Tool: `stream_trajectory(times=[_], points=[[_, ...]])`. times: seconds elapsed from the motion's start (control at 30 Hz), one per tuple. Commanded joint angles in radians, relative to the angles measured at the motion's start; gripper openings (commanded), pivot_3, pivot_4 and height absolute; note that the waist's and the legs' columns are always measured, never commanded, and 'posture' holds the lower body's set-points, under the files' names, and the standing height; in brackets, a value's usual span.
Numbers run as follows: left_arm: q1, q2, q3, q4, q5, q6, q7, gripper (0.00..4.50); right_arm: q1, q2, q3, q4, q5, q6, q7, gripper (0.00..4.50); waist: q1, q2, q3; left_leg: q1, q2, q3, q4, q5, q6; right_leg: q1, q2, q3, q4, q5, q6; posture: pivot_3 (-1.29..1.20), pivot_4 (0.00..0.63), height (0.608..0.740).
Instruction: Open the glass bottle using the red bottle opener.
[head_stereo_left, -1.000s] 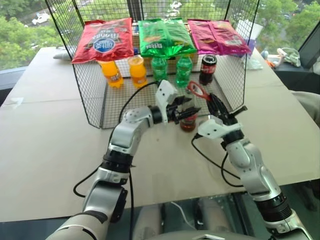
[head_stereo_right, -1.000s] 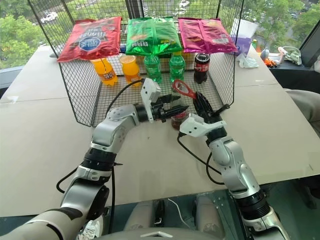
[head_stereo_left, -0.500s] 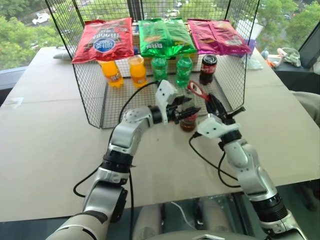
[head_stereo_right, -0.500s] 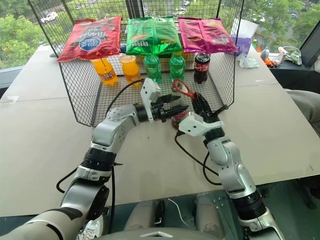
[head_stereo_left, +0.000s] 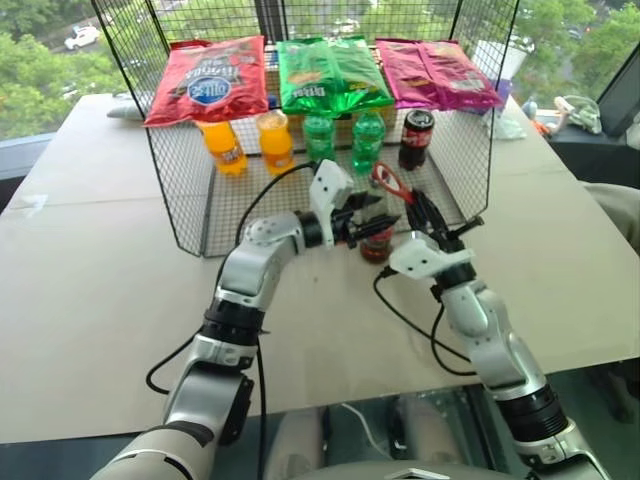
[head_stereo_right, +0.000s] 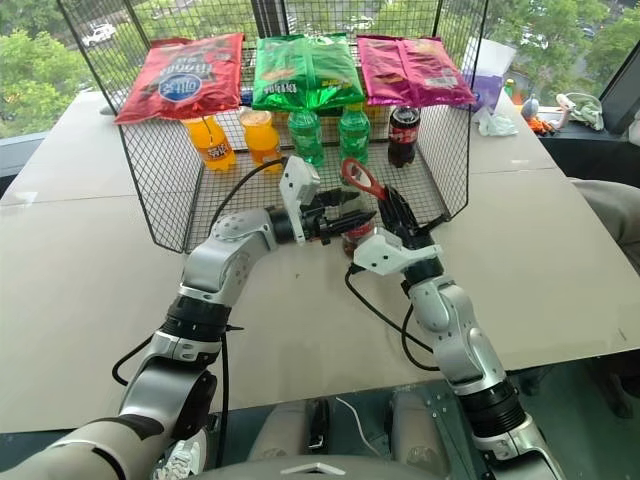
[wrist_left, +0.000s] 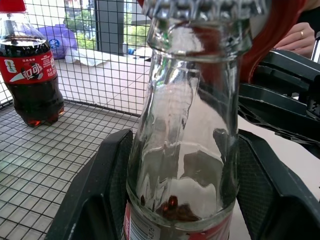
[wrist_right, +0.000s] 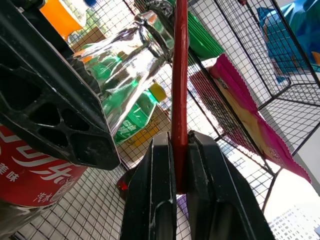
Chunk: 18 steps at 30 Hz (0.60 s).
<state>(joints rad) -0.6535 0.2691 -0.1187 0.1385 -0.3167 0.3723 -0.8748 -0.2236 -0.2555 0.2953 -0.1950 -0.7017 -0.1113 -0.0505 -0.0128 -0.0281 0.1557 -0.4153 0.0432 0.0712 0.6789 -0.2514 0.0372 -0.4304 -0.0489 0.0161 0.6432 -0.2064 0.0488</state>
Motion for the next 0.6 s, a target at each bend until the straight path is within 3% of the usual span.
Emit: stream_trajectory(times=[0.03,0.3,0.47,0.53,0.6], points=[[-0.02,-0.006,0.002,-0.024,-0.008,-0.024,-0.007,2.29,0.015,-0.06,0.019,0.02,-0.035,-0.022,0.045,0.0,0.0,0.0,0.0,0.0,0.0,0.0,0.0,0.0,0.0,0.0,0.0,0.0,0.0,0.0,0.0,0.0,0.15,0.74],[-0.018,0.0,0.002,-0.013,0.0,-0.036,-0.017,2.29,-0.006,-0.339,-0.084,-0.046,0.036,-0.098,0.234,0.0,0.001,0.0,-0.001,0.0,0.0,0.0,0.0,0.0,0.0,0.001,0.0,0.0,0.0,0.0,0.0,0.0,0.15,0.74],[-0.022,-0.001,0.003,0.005,0.004,-0.051,-0.026,2.29,-0.07,-0.558,-0.191,-0.078,0.182,-0.174,0.418,0.0,0.001,0.001,0.001,0.001,0.0,0.0,0.0,0.0,0.0,0.001,0.0,0.0,0.0,-0.001,-0.001,0.0,0.15,0.74],[-0.022,-0.003,0.005,0.011,0.002,-0.058,-0.029,2.29,-0.094,-0.577,-0.22,-0.083,0.248,-0.16,0.462,0.0,-0.001,0.002,0.001,0.001,0.0,0.0,0.0,0.0,0.0,0.001,0.0,0.001,0.0,-0.001,-0.001,0.0,0.15,0.74],[-0.021,-0.006,0.006,0.014,0.0,-0.062,-0.028,2.29,-0.115,-0.52,-0.233,-0.097,0.307,-0.094,0.466,0.0,-0.002,0.002,0.001,0.001,0.0,0.0,0.0,0.0,0.0,0.001,0.001,0.001,0.0,0.0,0.0,0.0,0.15,0.74]])
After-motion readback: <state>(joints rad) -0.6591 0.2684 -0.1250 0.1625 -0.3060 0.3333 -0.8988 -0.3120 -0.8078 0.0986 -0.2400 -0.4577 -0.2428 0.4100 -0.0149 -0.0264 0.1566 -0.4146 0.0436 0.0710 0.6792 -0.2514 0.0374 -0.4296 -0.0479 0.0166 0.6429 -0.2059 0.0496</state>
